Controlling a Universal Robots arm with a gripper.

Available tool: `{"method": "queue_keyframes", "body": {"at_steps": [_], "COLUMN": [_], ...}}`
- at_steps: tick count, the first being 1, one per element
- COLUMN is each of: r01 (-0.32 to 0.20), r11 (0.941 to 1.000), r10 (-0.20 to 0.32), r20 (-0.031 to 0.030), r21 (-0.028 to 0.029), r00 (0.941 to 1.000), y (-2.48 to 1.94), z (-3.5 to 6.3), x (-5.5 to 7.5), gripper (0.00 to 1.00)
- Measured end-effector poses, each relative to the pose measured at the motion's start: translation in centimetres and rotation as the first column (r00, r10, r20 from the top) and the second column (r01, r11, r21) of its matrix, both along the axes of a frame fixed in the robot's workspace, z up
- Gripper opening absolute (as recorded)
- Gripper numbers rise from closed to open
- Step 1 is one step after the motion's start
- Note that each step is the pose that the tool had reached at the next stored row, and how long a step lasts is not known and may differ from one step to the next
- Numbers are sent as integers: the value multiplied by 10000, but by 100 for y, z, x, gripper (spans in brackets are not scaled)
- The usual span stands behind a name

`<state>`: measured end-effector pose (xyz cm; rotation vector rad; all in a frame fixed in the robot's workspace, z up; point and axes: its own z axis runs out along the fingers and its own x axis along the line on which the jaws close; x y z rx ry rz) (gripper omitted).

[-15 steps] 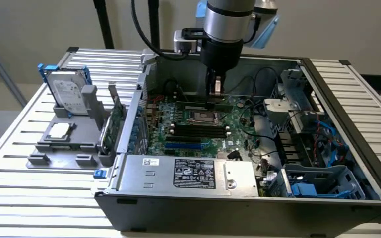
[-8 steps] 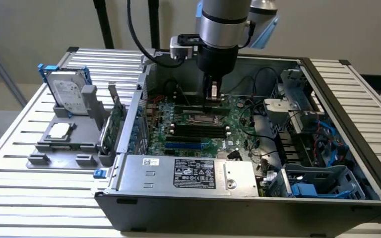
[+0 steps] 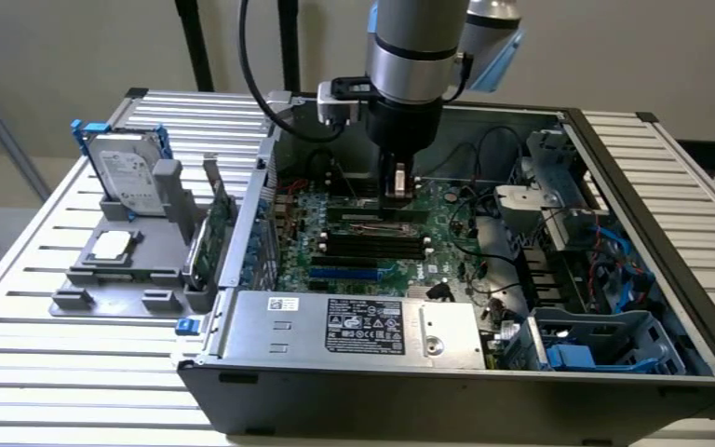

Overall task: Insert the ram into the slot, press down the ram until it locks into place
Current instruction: 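Insert the ram into the slot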

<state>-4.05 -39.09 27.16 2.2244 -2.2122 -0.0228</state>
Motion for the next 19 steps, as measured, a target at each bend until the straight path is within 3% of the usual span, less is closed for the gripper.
{"method": "queue_keyframes", "body": {"at_steps": [3,5,7,11,13,19], "r01": [-11,-13,-12,-12,-12,-14], "r11": [10000,10000,9999,9993,9990,9987], "r10": [11,13,13,14,14,17], "r20": [13,20,29,52,56,63], "r21": [-23,-71,-153,-376,-442,-504], "r00": [10000,10000,10000,10000,10000,10000], "y": [0,0,0,3,6,21], "z": [-44,-70,-92,-132,-160,-265], "x": [-1,-2,-2,-3,-3,-5], "gripper": [13,13,13,13,13,13]}}
